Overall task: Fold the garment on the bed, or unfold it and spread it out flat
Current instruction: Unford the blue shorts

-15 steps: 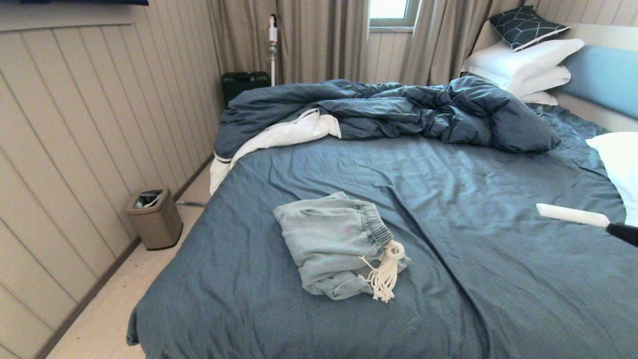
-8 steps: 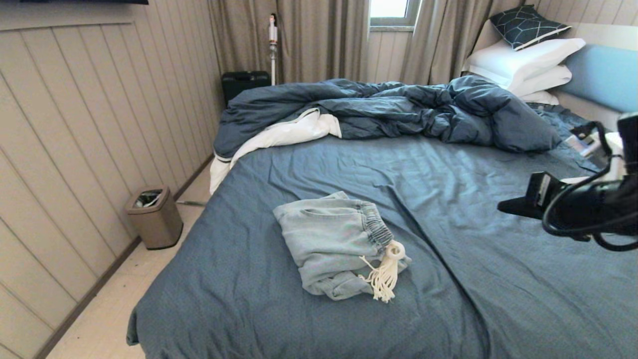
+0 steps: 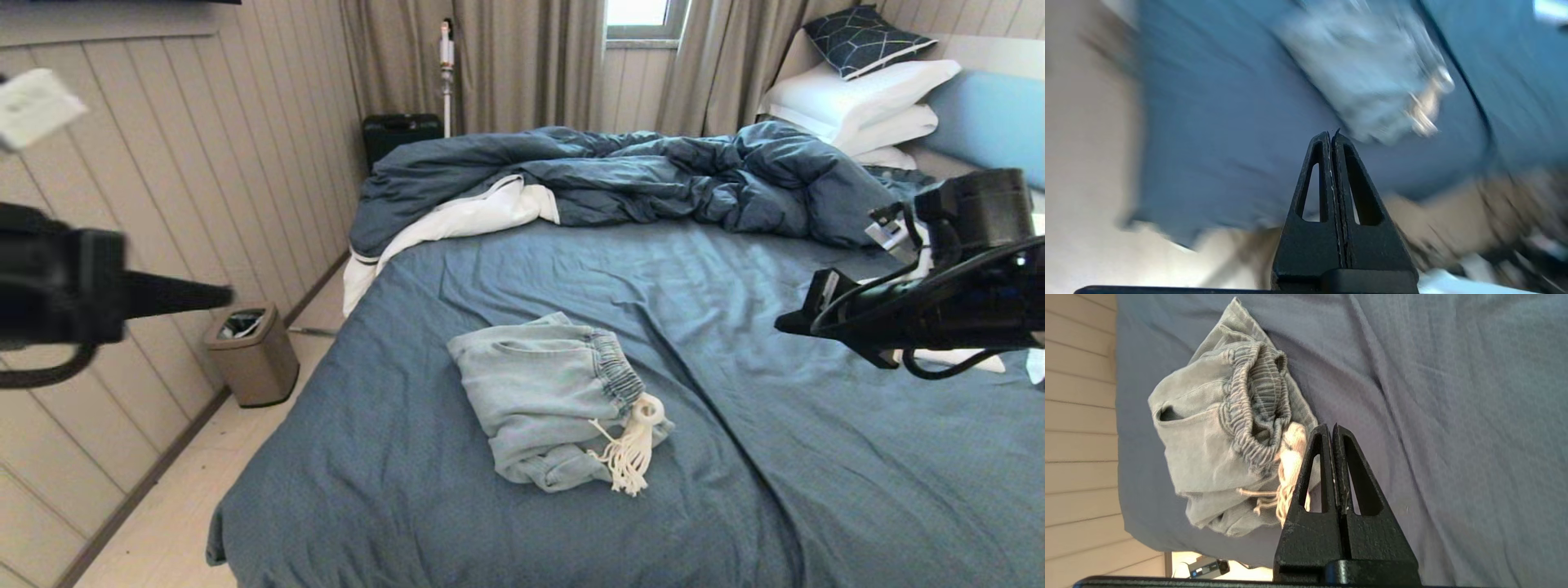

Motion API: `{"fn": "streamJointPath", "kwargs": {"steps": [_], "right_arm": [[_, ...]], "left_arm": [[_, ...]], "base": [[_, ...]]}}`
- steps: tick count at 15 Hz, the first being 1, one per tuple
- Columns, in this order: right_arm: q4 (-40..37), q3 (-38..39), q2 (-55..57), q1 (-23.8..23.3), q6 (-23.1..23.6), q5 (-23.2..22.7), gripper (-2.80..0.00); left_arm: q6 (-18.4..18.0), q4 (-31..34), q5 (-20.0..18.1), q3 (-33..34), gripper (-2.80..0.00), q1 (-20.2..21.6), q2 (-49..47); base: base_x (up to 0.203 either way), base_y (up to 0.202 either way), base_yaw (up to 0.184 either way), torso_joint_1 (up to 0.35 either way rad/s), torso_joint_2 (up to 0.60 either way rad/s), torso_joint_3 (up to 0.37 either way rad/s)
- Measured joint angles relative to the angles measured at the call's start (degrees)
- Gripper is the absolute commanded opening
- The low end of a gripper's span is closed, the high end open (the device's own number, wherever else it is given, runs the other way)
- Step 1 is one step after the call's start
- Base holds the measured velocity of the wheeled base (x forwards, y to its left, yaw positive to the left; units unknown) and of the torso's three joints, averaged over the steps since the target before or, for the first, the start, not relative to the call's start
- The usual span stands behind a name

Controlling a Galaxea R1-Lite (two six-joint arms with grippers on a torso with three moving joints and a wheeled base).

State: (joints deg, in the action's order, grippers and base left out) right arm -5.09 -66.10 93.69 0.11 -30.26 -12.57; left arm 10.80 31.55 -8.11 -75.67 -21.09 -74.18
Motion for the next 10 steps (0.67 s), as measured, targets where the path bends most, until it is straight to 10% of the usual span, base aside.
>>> {"fn": "streamJointPath", "kwargs": {"steps": [5,6,10], "right_arm": [[2.3,1.0,2.4,0.0,0.0,-0.1,-2.8],[2.3,1.3,2.4,0.0,0.0,-0.1,-2.8],[2.4,2.9,2.3,-1.0,0.0,-2.0,-2.8]], "left_arm": [[9.8,5.3,1.3,-21.0,-2.8,-15.9,-28.6],[11.9,5.3,1.4,-24.7,0.0,-18.5,-32.9],[16.8,-1.3,4.5,-32.9,0.0,-25.1,-45.1]], "base": [[0.0,0.0,0.0,0.0,0.0,0.0],[0.0,0.0,0.0,0.0,0.0,0.0],[0.0,0.0,0.0,0.0,0.0,0.0]]}}
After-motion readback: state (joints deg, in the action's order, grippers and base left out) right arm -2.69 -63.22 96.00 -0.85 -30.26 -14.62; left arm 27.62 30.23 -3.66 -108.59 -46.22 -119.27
